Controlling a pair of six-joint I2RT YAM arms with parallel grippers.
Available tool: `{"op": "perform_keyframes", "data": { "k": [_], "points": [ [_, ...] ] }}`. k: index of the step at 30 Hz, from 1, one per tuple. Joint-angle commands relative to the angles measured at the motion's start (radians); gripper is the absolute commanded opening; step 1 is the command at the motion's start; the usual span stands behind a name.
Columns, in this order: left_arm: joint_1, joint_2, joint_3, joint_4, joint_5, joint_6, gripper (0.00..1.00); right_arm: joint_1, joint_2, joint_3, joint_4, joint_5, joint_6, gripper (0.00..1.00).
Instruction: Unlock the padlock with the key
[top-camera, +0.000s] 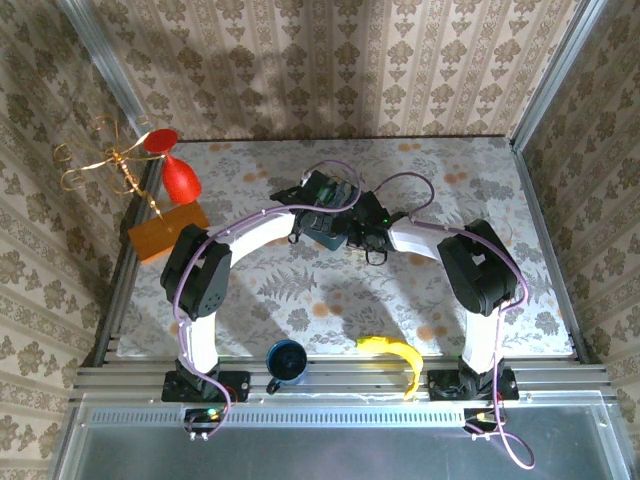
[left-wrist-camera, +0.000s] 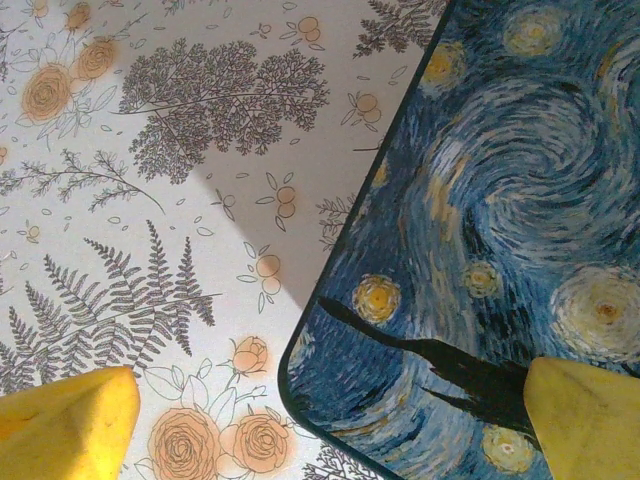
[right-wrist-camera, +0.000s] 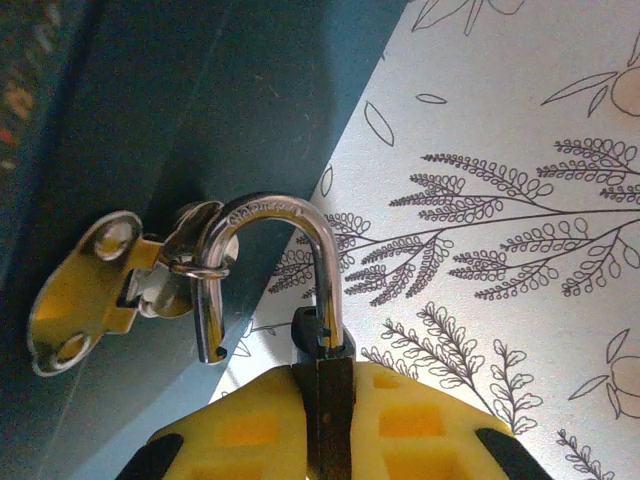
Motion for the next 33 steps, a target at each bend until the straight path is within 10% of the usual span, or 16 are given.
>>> {"op": "perform_keyframes", "data": {
  "k": [1,33],
  "points": [
    [0.015,0.031,-0.047,-0.105,0.007,0.008,0.97,-0.034,-0.024,0.012,-0.029,0.016,0.007,0.0],
    [0.005,-0.023,-0.144,-0.057,0.043,0.005,0.84,-0.146,-0.029,-0.009,0.083,-0.109,0.038,0.0]
  ]
}}
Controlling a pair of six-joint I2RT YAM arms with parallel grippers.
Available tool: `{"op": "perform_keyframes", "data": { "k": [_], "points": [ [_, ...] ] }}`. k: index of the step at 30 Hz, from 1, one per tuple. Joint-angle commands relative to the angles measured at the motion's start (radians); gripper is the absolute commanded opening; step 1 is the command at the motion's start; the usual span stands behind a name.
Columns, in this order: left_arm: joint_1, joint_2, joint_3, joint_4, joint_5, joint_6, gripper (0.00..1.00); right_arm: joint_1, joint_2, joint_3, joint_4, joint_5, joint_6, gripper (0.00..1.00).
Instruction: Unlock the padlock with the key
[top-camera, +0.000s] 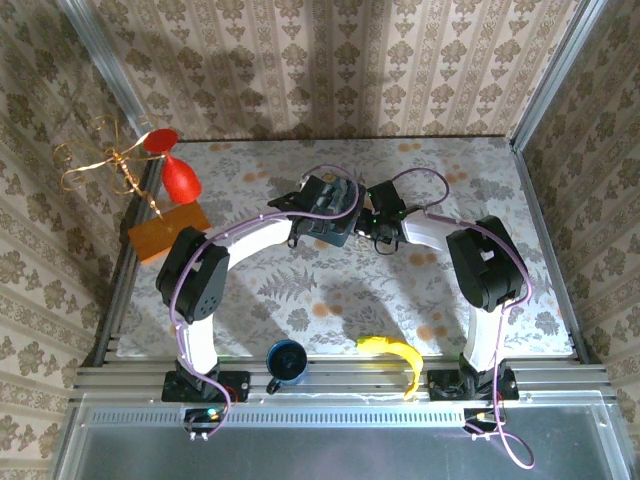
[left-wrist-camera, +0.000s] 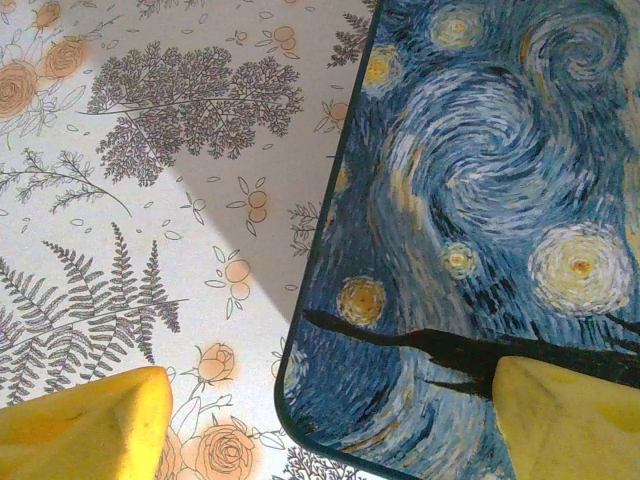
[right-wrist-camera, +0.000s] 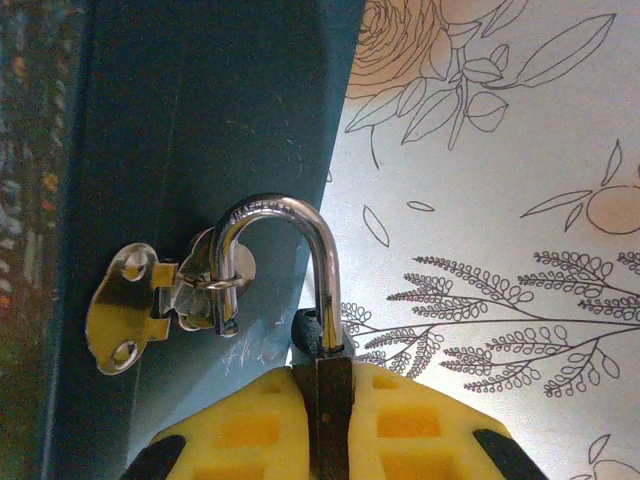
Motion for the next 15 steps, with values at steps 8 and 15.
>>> {"op": "perform_keyframes", "data": {
  "k": [8,15],
  "points": [
    [0.004,0.011,-0.069,-0.155,0.016,0.024,0.82,-0.042,0.007,0.013,0.051,0.019,0.103,0.0],
    [0.003,0.013,-0.078,-0.149,0.017,0.019,0.8,-0.111,0.01,-0.068,0.232,-0.108,0.207,0.0]
  ]
}}
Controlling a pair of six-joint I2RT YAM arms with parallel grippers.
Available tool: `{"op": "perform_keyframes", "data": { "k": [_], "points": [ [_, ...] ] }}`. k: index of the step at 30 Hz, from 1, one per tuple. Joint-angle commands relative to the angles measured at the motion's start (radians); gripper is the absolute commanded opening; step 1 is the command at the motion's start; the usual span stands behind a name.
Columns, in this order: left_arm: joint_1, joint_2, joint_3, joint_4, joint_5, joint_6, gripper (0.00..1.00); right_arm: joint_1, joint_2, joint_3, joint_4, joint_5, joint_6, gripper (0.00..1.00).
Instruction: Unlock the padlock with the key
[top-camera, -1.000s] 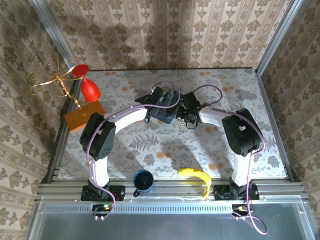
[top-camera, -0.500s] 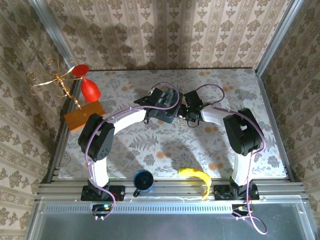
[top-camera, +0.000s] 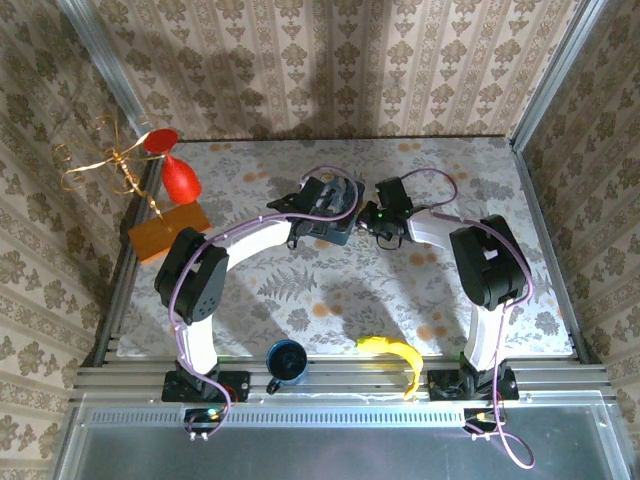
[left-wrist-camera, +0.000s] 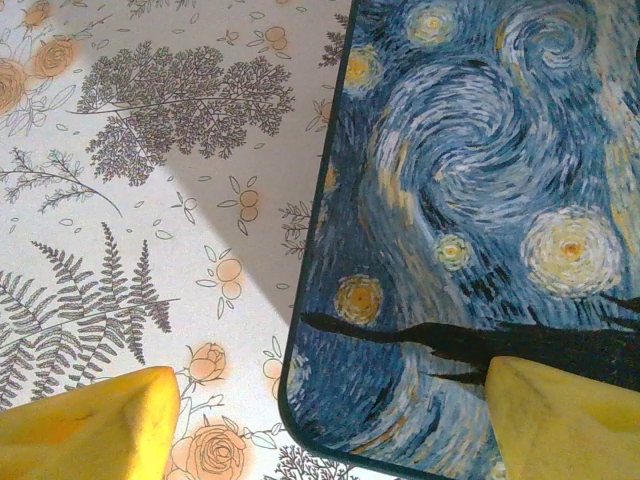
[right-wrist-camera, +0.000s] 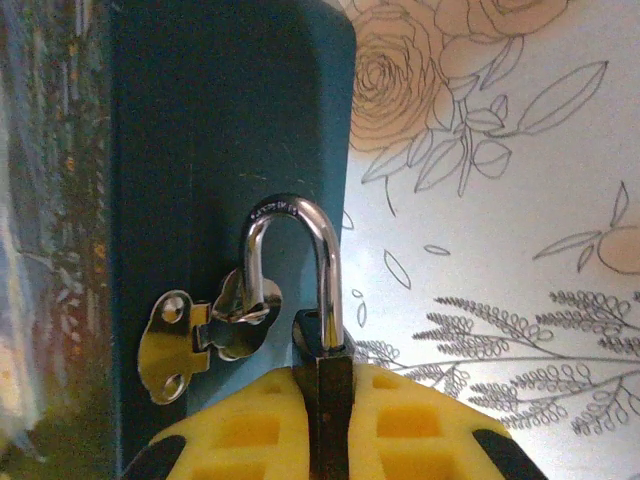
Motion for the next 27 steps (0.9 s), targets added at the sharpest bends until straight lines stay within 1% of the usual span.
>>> {"op": "perform_keyframes", "data": {
  "k": [1,9,13,20,23,27],
  "points": [
    [0.004,0.024,-0.056,-0.174,0.003,0.02,0.8,-0.068,0.012,-0.047,0.139,-0.031,0.086,0.0],
    [0.016,0.022,-0.056,-0.174,0.001,0.02,0.8,-0.085,0.006,-0.049,0.082,-0.035,0.059,0.0],
    [0.029,0.019,-0.056,-0.174,0.003,0.018,0.8,-0.085,-0.018,-0.065,-0.001,-0.024,0.031,0.0],
    [0.059,0.021,-0.046,-0.171,0.005,0.023,0.8,-0.085,-0.182,-0.197,-0.129,0.033,-0.036,0.0],
    [0.07,0.024,-0.037,-0.171,0.0,0.029,0.8,-0.085,-0.252,-0.241,-0.182,0.037,-0.069,0.0],
    [0.081,0.033,-0.018,-0.171,-0.001,0.031,0.8,-0.088,-0.306,-0.285,-0.225,0.041,-0.1,0.0]
  ]
}}
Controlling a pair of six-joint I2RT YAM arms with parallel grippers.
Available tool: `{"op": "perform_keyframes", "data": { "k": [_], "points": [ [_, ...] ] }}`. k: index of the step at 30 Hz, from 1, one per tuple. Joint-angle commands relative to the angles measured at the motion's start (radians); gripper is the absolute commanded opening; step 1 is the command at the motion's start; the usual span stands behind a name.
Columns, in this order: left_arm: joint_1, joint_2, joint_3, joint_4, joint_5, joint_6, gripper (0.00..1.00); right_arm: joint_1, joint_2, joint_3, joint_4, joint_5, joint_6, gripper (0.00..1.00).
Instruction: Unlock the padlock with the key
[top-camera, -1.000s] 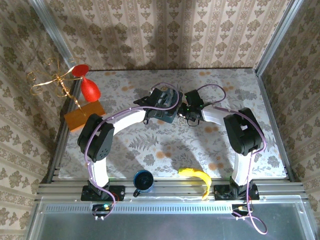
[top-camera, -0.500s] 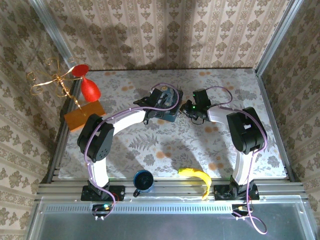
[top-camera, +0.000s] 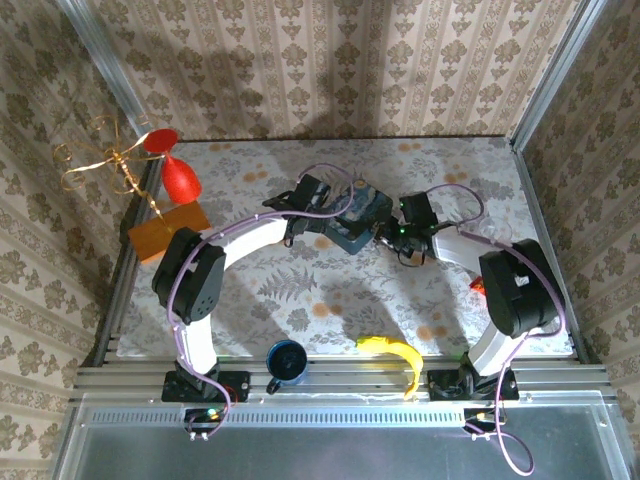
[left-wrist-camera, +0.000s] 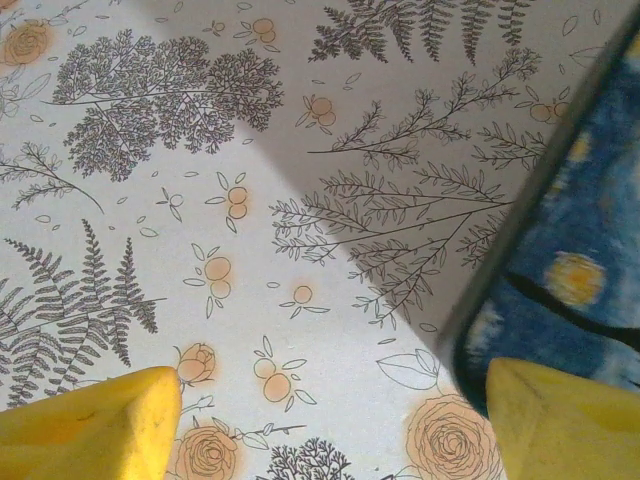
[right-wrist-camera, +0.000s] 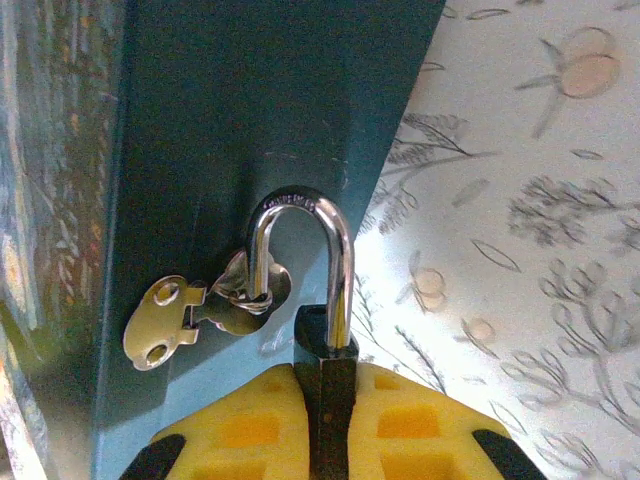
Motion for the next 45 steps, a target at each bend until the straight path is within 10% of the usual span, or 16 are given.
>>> {"op": "perform_keyframes", "data": {
  "k": [1,16,25,45],
  "points": [
    [0.052,0.042,-0.012,-0.171,-0.067,0.031,0.8,-0.029,-0.05,-0.047,-0.151,0.092,-0.061,0.0],
    [-0.126,-0.18,-0.018,-0.131,-0.126,-0.005,1.0,-0.01,0.015,-0.065,-0.054,0.054,-0.02,0.0],
    [-0.239,0.057,0.138,-0.151,-0.131,0.075,1.0,-0.01,-0.014,-0.083,-0.062,0.048,-0.027,0.0],
    [-0.105,0.191,0.118,-0.242,-0.096,0.069,0.92,-0.197,0.019,0.038,-0.411,-0.185,-0.441,0.0]
  ]
}}
